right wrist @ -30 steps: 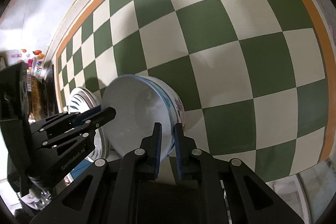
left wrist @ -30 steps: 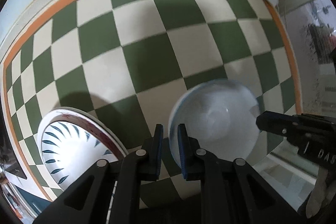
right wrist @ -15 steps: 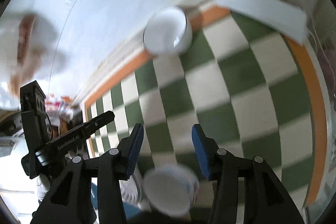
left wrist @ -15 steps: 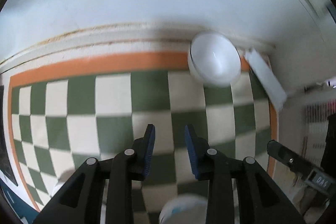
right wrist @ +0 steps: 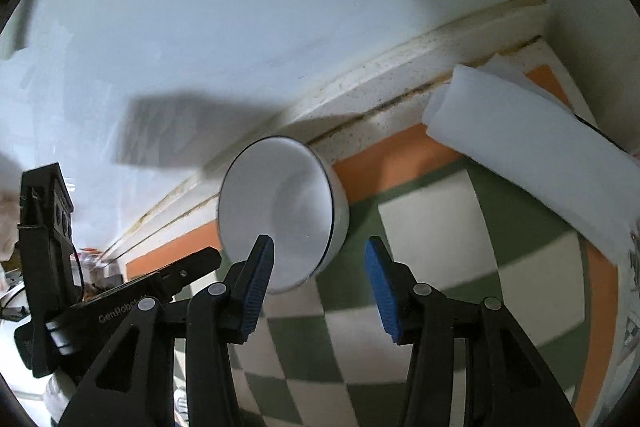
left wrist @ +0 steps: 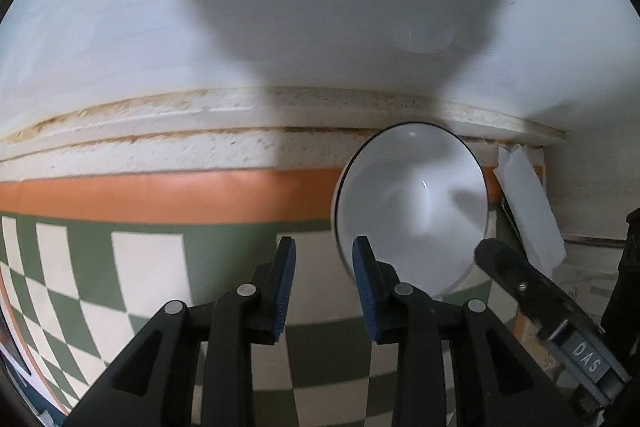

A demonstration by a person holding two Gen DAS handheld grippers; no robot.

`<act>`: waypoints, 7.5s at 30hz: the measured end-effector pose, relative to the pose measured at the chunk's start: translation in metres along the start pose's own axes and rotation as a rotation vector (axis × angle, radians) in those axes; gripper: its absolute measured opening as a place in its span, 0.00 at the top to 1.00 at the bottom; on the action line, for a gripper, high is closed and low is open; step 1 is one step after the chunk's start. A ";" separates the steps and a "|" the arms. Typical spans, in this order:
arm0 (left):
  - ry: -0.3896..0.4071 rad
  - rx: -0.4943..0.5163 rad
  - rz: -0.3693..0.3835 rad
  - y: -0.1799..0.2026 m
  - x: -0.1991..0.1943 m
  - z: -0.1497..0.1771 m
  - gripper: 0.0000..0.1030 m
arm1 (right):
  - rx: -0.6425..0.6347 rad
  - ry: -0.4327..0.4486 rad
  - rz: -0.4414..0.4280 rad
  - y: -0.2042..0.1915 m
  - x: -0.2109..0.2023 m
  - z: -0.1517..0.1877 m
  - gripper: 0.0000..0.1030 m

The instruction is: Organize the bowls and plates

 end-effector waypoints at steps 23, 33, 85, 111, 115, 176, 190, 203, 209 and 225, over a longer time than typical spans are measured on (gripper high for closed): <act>0.036 0.081 -0.031 0.010 0.011 0.008 0.85 | -0.060 -0.068 0.043 0.000 0.040 -0.005 0.87; 0.107 0.143 -0.036 0.001 -0.049 0.073 0.85 | -0.116 -0.037 0.027 -0.040 -0.007 0.052 0.87; 0.048 0.288 -0.078 -0.036 -0.045 0.301 0.85 | -0.050 -0.096 0.068 -0.025 -0.077 0.333 0.87; 0.196 0.314 -0.037 -0.049 -0.121 0.332 0.76 | -0.119 -0.020 0.145 -0.053 -0.134 0.352 0.61; 0.246 0.334 -0.014 -0.053 -0.147 0.340 0.67 | -0.147 0.015 0.168 -0.069 -0.158 0.364 0.41; -0.188 0.178 0.316 -0.046 0.012 0.241 0.34 | 0.236 -0.125 -0.268 0.029 -0.016 0.345 0.21; -0.172 0.201 0.318 -0.033 0.025 0.259 0.45 | 0.277 -0.158 -0.341 0.050 0.015 0.345 0.46; -0.122 0.142 0.279 -0.043 0.006 0.267 0.45 | 0.240 -0.212 -0.364 0.037 0.027 0.341 0.47; -0.076 0.092 0.288 -0.064 -0.019 0.265 0.45 | 0.180 -0.241 -0.369 0.015 0.025 0.329 0.47; -0.010 -0.010 0.272 -0.176 -0.053 0.279 0.45 | 0.040 -0.321 -0.367 -0.114 0.076 0.340 0.48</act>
Point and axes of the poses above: each gripper's, at about its wrist camera, not at the fingertips, and x roughly the way its jaws point, y to its right, z to its underside, the point moved 3 cm from there along x, roughly the way its jaws point, and after that the axes turned 10 degrees about -z, right-handed, at the moved point
